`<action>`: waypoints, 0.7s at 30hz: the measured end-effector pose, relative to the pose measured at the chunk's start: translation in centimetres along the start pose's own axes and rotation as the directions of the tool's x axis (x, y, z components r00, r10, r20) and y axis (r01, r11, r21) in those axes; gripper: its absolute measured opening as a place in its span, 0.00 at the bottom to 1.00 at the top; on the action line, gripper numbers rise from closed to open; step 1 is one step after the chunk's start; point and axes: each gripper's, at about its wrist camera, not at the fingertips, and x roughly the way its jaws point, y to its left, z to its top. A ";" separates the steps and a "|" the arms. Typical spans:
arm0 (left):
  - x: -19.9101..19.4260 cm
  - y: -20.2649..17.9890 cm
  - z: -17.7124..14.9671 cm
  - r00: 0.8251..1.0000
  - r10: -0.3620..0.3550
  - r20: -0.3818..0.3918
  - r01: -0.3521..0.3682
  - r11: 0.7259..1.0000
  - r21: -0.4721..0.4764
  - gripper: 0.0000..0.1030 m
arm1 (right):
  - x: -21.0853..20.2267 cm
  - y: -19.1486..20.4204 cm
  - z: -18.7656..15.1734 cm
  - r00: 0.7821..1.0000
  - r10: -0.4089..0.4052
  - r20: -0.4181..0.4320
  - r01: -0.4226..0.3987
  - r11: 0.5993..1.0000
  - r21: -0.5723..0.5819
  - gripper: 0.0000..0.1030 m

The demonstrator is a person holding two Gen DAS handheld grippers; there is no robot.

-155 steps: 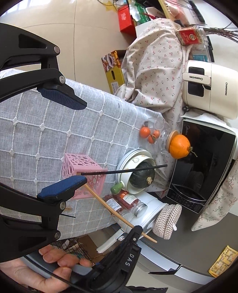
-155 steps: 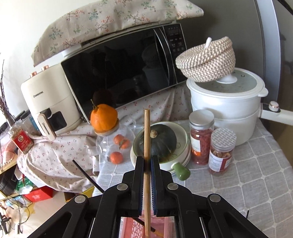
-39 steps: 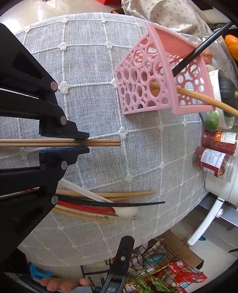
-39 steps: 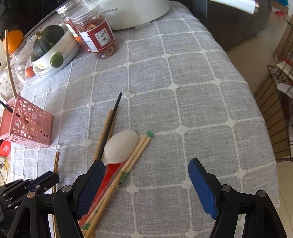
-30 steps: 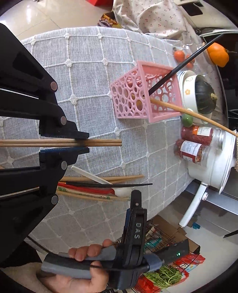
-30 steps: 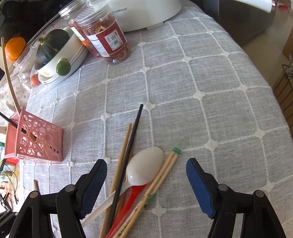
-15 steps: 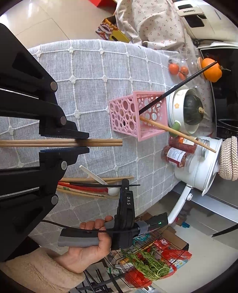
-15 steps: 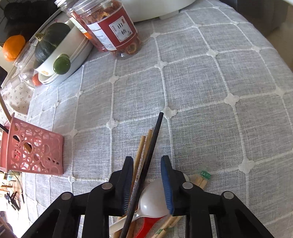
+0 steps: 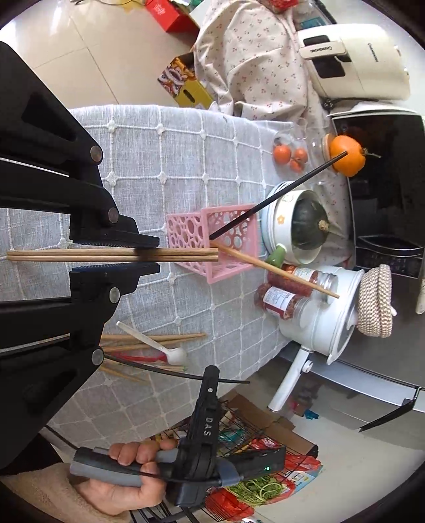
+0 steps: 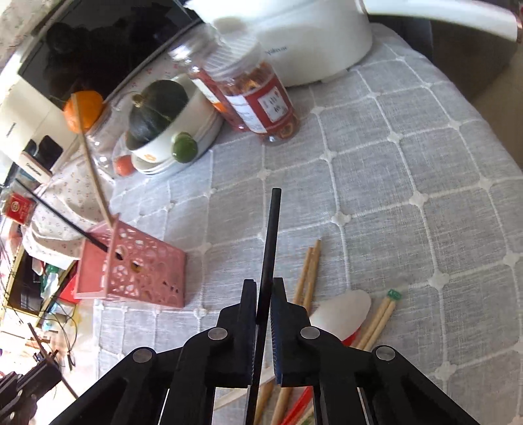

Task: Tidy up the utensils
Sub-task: 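Carry both to the pink basket and release the wooden pair from the left gripper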

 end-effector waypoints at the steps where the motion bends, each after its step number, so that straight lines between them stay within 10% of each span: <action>1: -0.6 0.1 0.2 1.000 0.003 0.024 -0.003 1.000 -0.006 0.08 | -0.8 0.8 -0.2 1.000 0.005 0.019 -0.005 1.000 -0.029 0.06; 11: -7.6 -0.2 2.3 0.943 0.071 0.324 -0.073 0.997 -0.005 0.08 | -8.0 6.1 -1.3 0.974 0.085 0.209 -0.042 0.979 -0.199 0.05; 21: -11.2 1.5 2.8 0.734 0.105 0.671 -0.012 0.990 -0.142 0.08 | -10.2 7.9 -1.2 0.945 0.188 0.267 -0.125 0.964 -0.236 0.05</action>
